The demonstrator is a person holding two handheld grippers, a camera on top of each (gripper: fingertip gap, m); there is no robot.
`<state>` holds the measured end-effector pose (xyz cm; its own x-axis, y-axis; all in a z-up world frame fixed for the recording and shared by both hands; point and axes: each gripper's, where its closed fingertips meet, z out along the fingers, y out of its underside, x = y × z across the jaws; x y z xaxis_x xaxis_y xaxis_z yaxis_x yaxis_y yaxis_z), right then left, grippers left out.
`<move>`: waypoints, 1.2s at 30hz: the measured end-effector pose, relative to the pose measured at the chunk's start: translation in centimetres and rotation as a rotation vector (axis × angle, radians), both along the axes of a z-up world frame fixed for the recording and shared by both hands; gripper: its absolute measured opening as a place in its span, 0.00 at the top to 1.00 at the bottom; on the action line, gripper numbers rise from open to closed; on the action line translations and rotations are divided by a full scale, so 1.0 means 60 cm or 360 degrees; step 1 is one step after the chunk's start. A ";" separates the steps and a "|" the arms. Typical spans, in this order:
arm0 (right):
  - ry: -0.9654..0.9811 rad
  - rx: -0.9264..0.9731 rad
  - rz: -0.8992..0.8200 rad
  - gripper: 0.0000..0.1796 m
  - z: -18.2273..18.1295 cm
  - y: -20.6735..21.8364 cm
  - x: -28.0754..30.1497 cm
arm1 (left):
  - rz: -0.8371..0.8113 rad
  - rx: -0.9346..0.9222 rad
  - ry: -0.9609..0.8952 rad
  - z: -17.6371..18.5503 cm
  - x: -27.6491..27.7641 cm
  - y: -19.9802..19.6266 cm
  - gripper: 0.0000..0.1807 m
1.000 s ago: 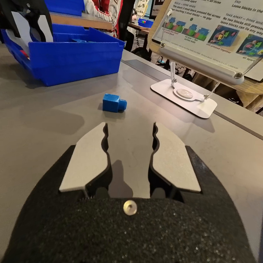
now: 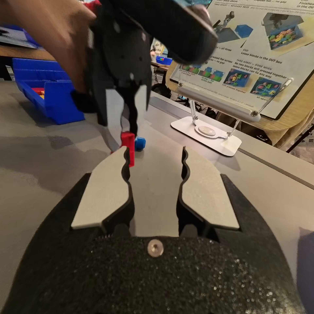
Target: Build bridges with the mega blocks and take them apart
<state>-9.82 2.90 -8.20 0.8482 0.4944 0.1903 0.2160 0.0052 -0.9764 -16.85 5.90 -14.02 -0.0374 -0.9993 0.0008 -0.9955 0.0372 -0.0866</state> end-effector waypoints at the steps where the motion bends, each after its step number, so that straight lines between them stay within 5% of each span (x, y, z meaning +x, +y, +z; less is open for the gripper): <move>1: -0.0002 -0.0005 0.0002 0.67 -0.001 0.000 0.000 | -0.0032 0.0019 0.0025 -0.009 0.008 0.006 0.79; 11: -0.0015 -0.0059 0.0016 0.68 -0.011 0.001 -0.003 | -0.0162 0.0064 0.0104 -0.033 0.056 0.031 0.78; 14: -0.0006 -0.0067 0.0019 0.68 -0.012 0.002 -0.003 | -0.0125 0.0022 0.0018 -0.015 0.059 0.028 0.64; 20: -0.0006 -0.0086 0.0037 0.68 -0.015 0.000 -0.007 | 0.0169 0.0082 -0.0655 0.134 -0.001 0.038 0.57; 26: -0.0052 -0.0081 0.0053 0.68 -0.019 -0.002 -0.015 | 0.0845 0.0536 -0.1330 0.251 -0.228 0.046 0.57; 36: -0.0095 -0.0101 0.0078 0.68 -0.026 -0.002 -0.027 | 0.1511 0.0868 -0.1465 0.129 -0.415 -0.088 0.57</move>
